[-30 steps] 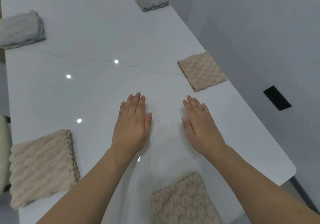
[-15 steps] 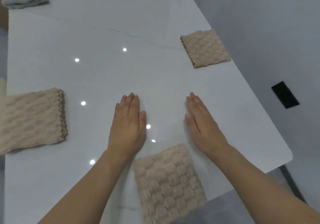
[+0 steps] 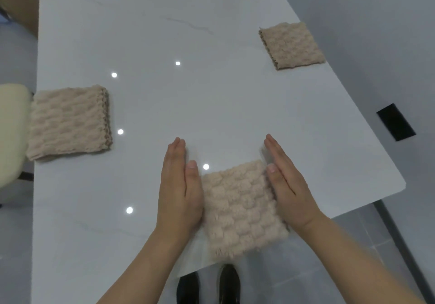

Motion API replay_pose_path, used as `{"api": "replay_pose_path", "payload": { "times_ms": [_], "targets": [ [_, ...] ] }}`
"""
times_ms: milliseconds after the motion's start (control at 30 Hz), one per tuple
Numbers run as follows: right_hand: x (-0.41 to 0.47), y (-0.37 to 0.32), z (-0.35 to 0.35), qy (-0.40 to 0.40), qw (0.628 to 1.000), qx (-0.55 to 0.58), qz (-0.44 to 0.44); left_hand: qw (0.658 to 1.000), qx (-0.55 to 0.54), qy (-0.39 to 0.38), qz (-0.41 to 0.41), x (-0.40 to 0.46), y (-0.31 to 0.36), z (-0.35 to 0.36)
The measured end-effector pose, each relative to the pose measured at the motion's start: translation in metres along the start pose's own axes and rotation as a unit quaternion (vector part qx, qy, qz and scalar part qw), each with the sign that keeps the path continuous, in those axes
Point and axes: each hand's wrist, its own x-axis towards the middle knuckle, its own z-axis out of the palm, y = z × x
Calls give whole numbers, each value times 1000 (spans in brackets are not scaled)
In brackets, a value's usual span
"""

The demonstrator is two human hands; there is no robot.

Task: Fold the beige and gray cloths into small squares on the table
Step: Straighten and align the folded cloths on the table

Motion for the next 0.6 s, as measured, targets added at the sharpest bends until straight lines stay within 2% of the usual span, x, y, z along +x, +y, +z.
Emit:
{"api": "replay_pose_path", "payload": {
  "times_ms": [200,367,533,600],
  "targets": [
    [-21,5,9,-21,998,61,-13,993,-103,30,-44,-44,14,22],
    [-20,3,10,-56,998,33,-15,982,-167,63,-59,-54,27,37],
    [-20,5,11,-66,997,-10,-25,990,-128,55,-33,-54,19,37],
    [-18,8,14,-66,992,-102,-38,998,-54,33,-6,-53,12,37]
  ]
}}
